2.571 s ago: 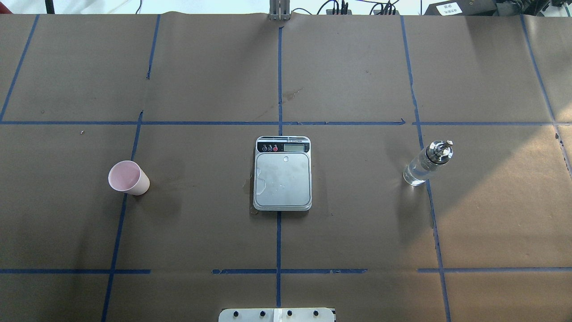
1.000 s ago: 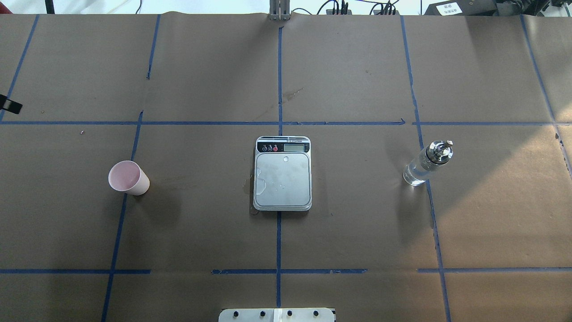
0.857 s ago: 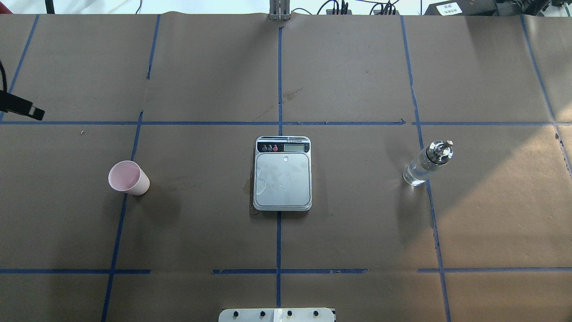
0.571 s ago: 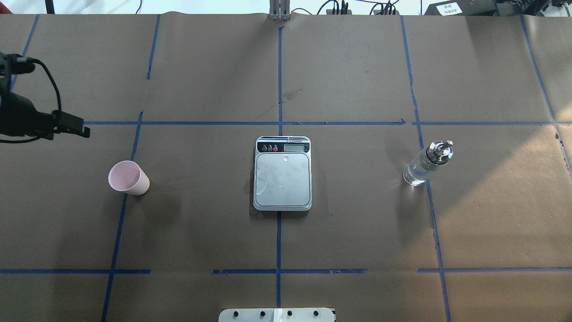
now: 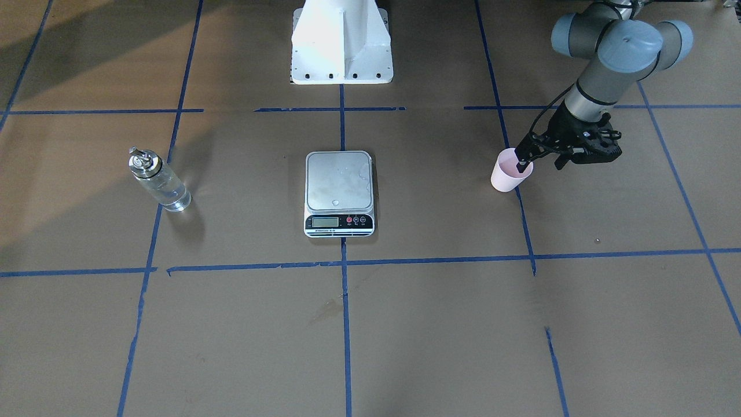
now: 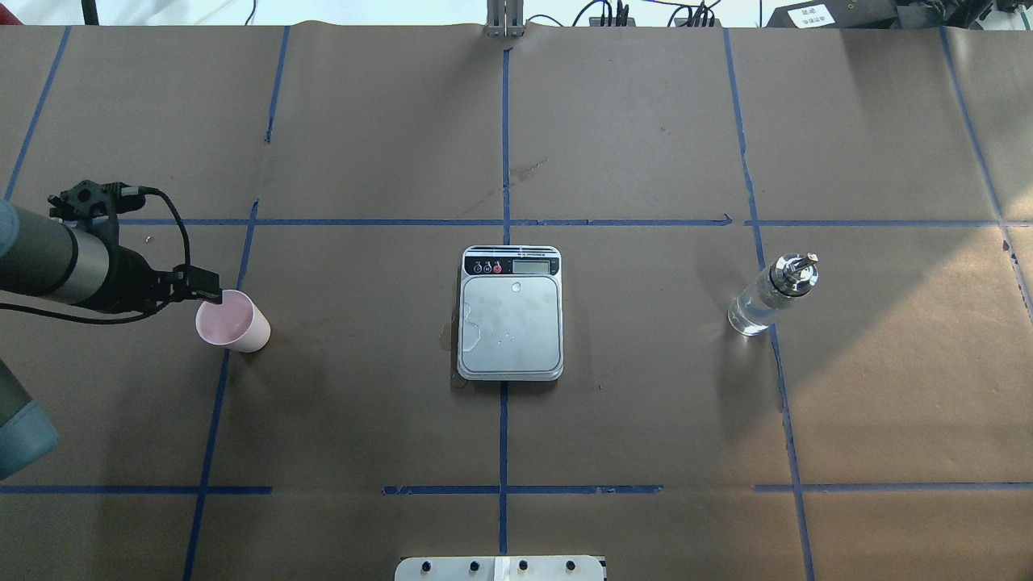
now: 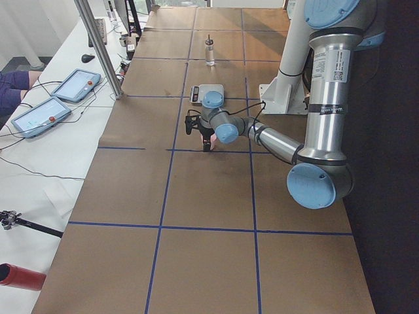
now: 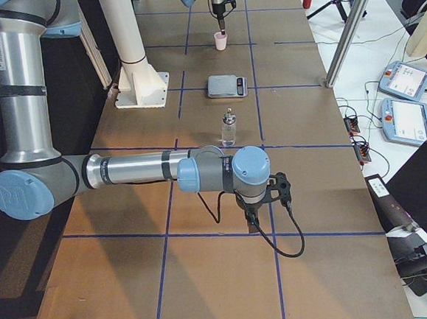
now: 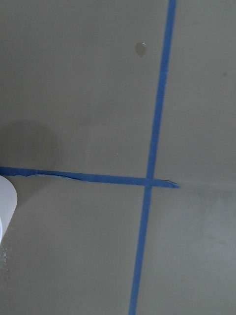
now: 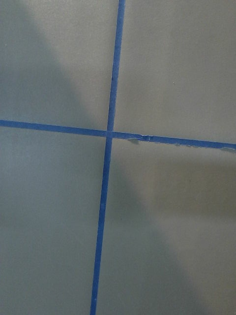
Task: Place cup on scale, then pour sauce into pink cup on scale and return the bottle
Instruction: 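Reach the left gripper to the pink cup and grasp it, then lift the pink cup with the left gripper and carry it over the scale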
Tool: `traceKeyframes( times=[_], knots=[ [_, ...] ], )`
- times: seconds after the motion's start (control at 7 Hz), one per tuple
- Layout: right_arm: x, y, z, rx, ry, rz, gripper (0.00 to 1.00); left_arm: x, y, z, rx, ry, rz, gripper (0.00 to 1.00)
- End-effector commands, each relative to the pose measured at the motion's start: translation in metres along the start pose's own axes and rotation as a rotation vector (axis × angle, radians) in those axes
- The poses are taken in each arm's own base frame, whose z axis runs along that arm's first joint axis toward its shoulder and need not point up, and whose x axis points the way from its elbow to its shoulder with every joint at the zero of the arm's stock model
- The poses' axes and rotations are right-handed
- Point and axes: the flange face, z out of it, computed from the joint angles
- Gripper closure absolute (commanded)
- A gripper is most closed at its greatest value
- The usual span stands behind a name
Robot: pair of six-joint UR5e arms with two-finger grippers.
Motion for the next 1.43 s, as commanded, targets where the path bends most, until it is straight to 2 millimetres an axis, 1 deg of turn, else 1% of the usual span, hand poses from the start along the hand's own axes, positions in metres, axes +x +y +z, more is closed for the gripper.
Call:
traceKeyframes(
  times=[0.0,0.14,0.29,0.43,0.57,0.71,0.86,1.0,1.14,1.29],
  knots=[
    [-0.001,0.000,-0.001,0.002,-0.002,0.006,0.00,0.005,0.008,0.007,-0.019,0.000,0.015,0.01],
    [-0.001,0.000,-0.001,0.002,-0.003,0.006,0.00,0.005,0.009,0.008,-0.023,-0.002,0.016,0.15],
    [-0.002,-0.001,-0.001,0.003,-0.003,0.004,0.00,0.006,0.010,0.008,-0.027,-0.003,0.016,0.71],
    [-0.002,-0.001,-0.001,0.003,-0.003,0.004,0.00,0.005,0.009,0.008,-0.026,-0.004,0.014,1.00],
    [-0.002,-0.001,-0.001,0.003,-0.011,0.006,0.00,0.007,0.009,0.005,-0.023,0.001,0.014,1.00],
    [-0.003,-0.001,-0.001,0.003,-0.012,0.007,0.00,0.011,0.007,-0.004,-0.016,0.015,0.007,1.00],
    [-0.002,-0.001,-0.001,0.003,-0.011,0.009,0.00,0.019,0.008,-0.024,-0.041,0.058,0.003,1.00],
    [-0.003,-0.001,-0.001,0.004,-0.011,0.009,0.00,0.023,-0.010,-0.064,-0.007,0.062,-0.035,1.00],
    [-0.003,-0.001,-0.001,0.003,-0.012,0.010,0.00,0.065,-0.020,-0.095,0.007,0.073,-0.040,1.00],
    [-0.003,-0.001,-0.002,0.004,-0.014,0.009,0.00,0.124,-0.039,-0.113,0.001,0.048,-0.069,1.00]
  ],
)
